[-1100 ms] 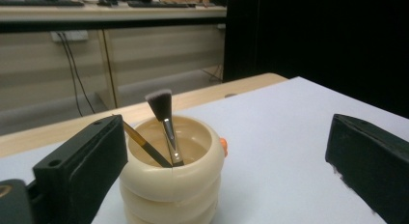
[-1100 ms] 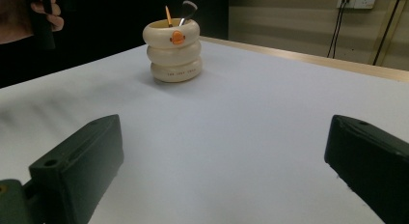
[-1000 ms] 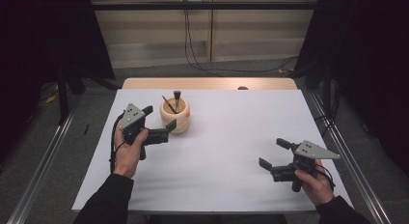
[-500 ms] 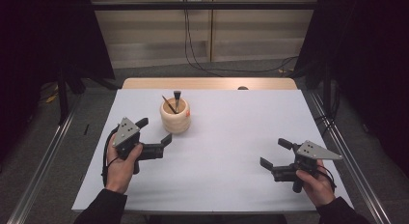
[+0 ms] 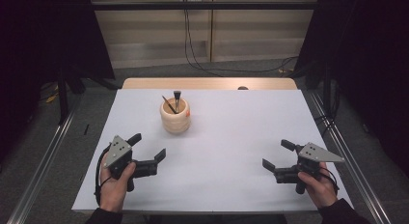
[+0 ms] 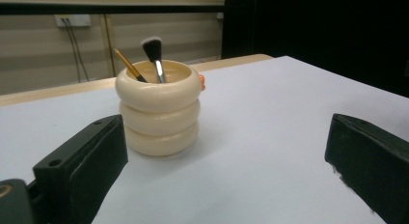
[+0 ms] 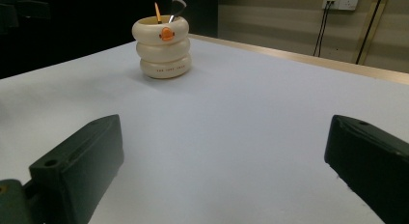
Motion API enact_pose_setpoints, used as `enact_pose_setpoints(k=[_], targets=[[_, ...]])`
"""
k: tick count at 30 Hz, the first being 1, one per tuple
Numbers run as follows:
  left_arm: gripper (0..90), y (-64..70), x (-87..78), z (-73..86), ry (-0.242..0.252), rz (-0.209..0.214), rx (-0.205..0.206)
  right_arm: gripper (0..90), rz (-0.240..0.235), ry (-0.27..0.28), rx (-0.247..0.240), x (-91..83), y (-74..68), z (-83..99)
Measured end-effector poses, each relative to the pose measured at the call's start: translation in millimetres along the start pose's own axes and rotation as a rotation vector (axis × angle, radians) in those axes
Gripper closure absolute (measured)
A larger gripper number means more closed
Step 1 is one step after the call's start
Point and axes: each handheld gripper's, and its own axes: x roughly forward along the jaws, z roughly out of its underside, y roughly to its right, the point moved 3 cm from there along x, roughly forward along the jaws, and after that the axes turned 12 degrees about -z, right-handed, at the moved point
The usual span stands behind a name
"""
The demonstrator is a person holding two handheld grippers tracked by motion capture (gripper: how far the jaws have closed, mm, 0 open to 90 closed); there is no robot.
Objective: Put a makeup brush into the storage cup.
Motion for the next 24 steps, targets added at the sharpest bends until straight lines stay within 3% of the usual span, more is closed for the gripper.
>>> enact_pose_setpoints(k=[2, 5, 10, 14, 17, 19, 21, 24], targets=[[0.7, 0.4, -3.9, 3.1, -0.003, -0.015, 0.023, 0.1, -0.001, -0.008, -0.009, 0.1, 0.9, 0.0], [0.9, -0.5, -8.9, 6.0, 0.007, -0.024, 0.022, 0.1, 0.006, -0.016, -0.013, -1.3, 2.0, 0.8], [1.1, -1.8, -20.7, 20.0, -0.019, -0.027, 0.024, 0.1, 0.017, -0.008, -0.016, -3.6, 2.9, 1.5], [0.9, -4.6, -26.9, 22.2, 0.004, -0.043, 0.035, 0.1, 0.023, -0.006, -0.014, -5.7, 3.5, 2.5], [1.0, -3.2, -26.3, 26.7, -0.009, -0.03, 0.034, 0.1, 0.018, -0.012, -0.017, -5.6, 2.7, 3.3], [1.1, -5.0, -27.2, 27.0, 0.0, -0.048, 0.009, 0.1, 0.018, -0.014, -0.023, -5.0, 2.2, 4.0], [1.3, -4.7, -27.2, 28.2, -0.006, -0.043, 0.026, 0.1, 0.013, -0.009, -0.022, -4.8, 1.8, 3.9], [0.9, -4.3, -28.6, 27.5, 0.004, -0.032, 0.009, 0.1, 0.01, -0.014, -0.025, -3.4, 3.0, 3.8]])
